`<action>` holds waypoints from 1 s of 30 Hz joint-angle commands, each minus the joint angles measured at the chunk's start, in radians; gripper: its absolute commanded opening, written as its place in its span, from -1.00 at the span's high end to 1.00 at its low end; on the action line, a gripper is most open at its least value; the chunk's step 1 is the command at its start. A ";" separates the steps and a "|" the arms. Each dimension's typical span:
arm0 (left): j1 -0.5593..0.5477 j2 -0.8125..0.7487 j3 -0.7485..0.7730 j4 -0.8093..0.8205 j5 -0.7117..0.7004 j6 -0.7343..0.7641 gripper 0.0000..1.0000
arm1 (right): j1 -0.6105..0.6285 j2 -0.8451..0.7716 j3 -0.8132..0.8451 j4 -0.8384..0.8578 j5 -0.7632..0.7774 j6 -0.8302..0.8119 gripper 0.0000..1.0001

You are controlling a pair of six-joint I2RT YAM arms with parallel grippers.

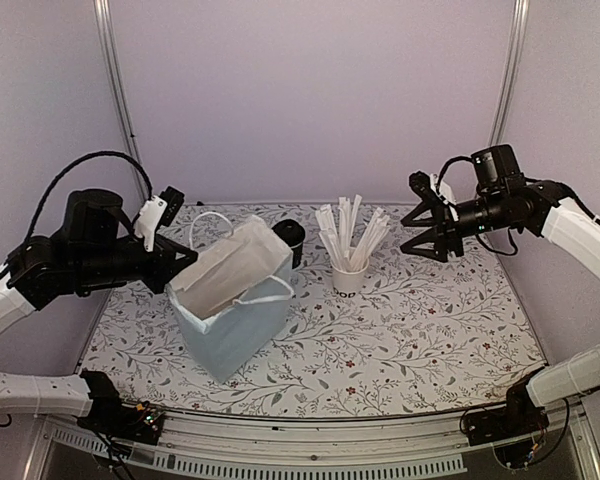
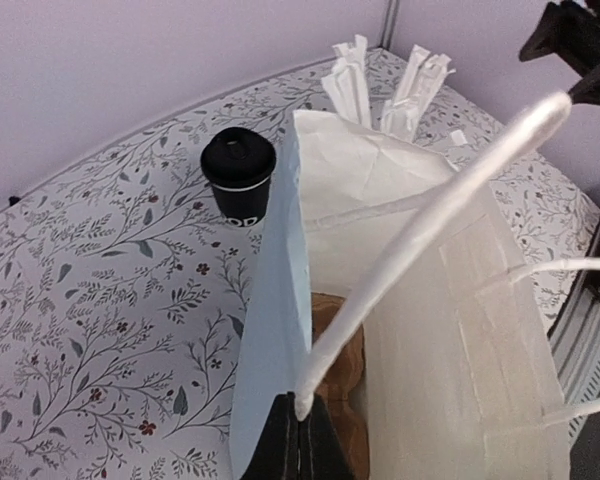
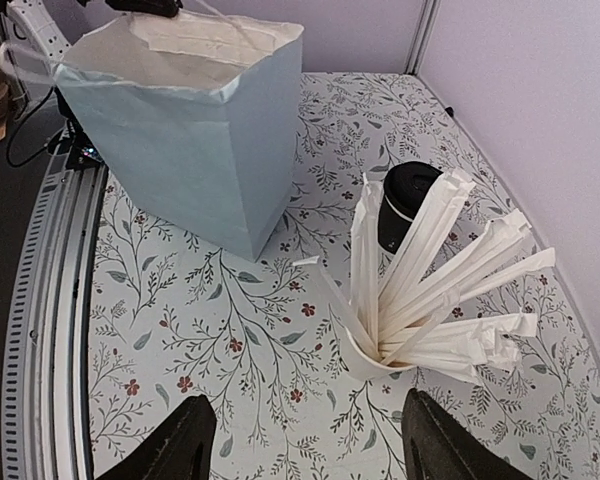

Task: Pack the takeout coffee

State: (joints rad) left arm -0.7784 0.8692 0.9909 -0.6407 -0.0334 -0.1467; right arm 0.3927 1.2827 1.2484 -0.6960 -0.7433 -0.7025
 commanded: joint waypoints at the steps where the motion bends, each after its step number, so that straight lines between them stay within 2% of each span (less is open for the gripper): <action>1: 0.056 -0.052 -0.016 -0.079 -0.170 -0.086 1.00 | 0.045 0.029 0.041 -0.015 0.025 -0.020 -0.33; 5: 0.100 -0.082 0.002 -0.142 -0.347 -0.162 1.00 | 0.052 0.051 0.044 -0.010 0.011 -0.019 -0.33; 6: 0.112 -0.086 0.006 -0.153 -0.385 -0.181 0.95 | 0.052 0.052 0.043 -0.009 0.009 -0.018 -0.33; 8: 0.146 -0.087 0.009 -0.169 -0.417 -0.195 0.91 | 0.054 0.050 0.035 -0.004 0.007 -0.017 -0.33; 13: 0.233 -0.035 0.004 -0.154 -0.402 -0.193 0.90 | 0.054 0.026 0.005 0.019 0.010 -0.014 -0.33; 15: 0.280 -0.003 -0.004 -0.137 -0.373 -0.190 1.00 | 0.054 0.020 0.001 0.020 0.011 -0.014 -0.33; 17: 0.329 0.022 -0.012 -0.121 -0.332 -0.189 0.97 | 0.054 0.017 0.000 0.017 0.010 -0.012 -0.33; 20: 0.374 0.028 -0.020 -0.113 -0.284 -0.201 0.55 | 0.054 0.006 -0.012 0.019 0.015 -0.012 -0.33; 23: 0.377 -0.005 0.012 -0.130 -0.327 -0.234 0.13 | 0.054 -0.018 -0.026 0.025 0.024 -0.012 -0.33; 27: 0.377 -0.051 0.132 -0.200 -0.434 -0.247 -0.15 | 0.054 -0.029 -0.030 0.020 0.024 -0.011 -0.33; 30: 0.377 -0.058 0.235 -0.243 -0.435 -0.232 -0.25 | 0.053 -0.031 -0.047 0.026 0.028 -0.008 -0.34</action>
State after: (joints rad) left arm -0.4118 0.8429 1.0927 -0.8352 -0.4152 -0.3759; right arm 0.4404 1.2701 1.2327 -0.6857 -0.7273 -0.7151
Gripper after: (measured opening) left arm 0.599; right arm 0.668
